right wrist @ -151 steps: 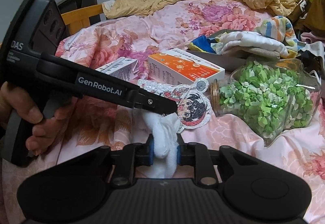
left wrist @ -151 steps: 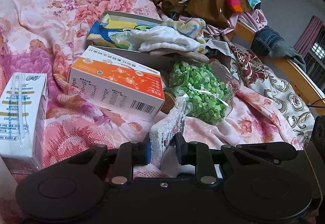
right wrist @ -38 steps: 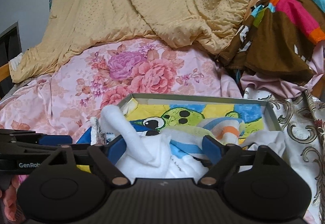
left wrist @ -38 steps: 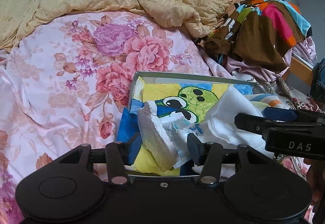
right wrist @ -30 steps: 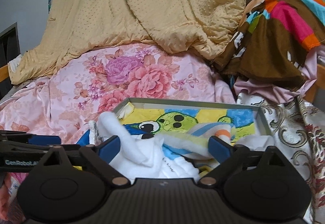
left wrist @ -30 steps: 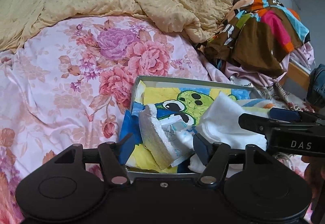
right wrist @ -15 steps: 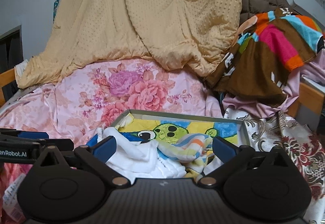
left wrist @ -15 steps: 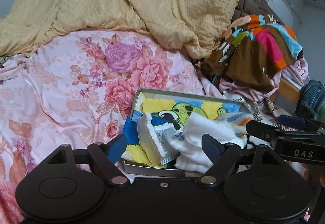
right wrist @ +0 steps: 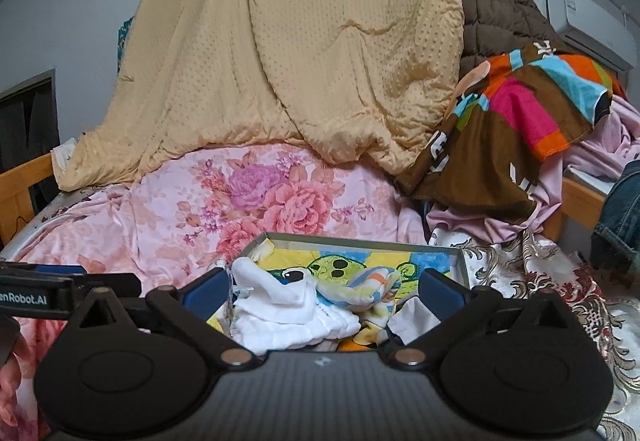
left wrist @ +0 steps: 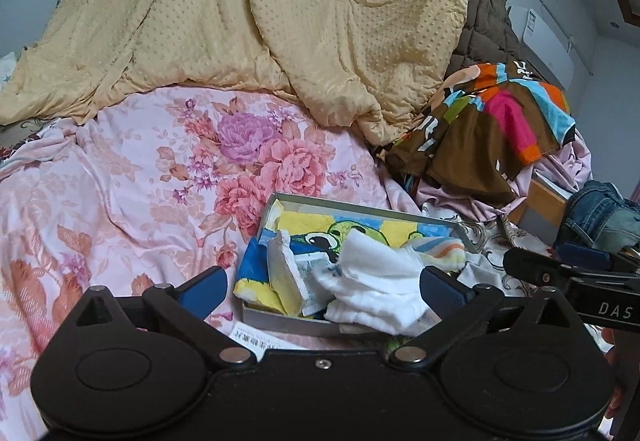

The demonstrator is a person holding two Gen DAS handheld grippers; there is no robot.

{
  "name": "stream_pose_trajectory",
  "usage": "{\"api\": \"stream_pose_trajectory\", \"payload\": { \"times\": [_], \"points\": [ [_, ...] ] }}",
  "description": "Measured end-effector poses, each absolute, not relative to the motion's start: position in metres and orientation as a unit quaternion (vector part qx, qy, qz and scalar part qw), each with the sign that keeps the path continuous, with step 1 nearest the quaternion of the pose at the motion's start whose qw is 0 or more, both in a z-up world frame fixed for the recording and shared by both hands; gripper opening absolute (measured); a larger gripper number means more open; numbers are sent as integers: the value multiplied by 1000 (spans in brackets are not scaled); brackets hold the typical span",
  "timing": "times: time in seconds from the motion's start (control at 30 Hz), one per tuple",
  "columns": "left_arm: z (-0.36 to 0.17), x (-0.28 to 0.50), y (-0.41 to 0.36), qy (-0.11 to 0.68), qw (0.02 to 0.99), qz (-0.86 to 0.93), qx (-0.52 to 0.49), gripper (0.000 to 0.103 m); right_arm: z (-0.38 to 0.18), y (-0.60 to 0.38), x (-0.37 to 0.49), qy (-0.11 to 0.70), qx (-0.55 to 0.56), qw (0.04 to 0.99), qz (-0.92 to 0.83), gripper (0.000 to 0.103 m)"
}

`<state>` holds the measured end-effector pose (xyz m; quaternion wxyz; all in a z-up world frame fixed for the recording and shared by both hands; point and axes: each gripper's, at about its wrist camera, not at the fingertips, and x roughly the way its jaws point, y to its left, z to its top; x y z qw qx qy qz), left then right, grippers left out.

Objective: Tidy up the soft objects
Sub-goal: 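Withdraw both open tools from the tray back from the bed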

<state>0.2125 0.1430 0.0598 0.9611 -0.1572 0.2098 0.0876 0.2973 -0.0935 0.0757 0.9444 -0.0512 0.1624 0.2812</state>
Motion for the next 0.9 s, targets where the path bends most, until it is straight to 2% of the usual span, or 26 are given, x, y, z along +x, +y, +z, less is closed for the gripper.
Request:
{"api": "stream_pose_trajectory", "payload": {
  "times": [0.73, 0.9],
  "points": [
    [70, 138, 99, 161, 973, 107, -124, 102, 71, -132, 226, 146, -31, 947, 285, 103],
    [63, 123, 89, 174, 971, 125, -110, 102, 59, -140, 208, 155, -23, 947, 281, 103]
  ]
}}
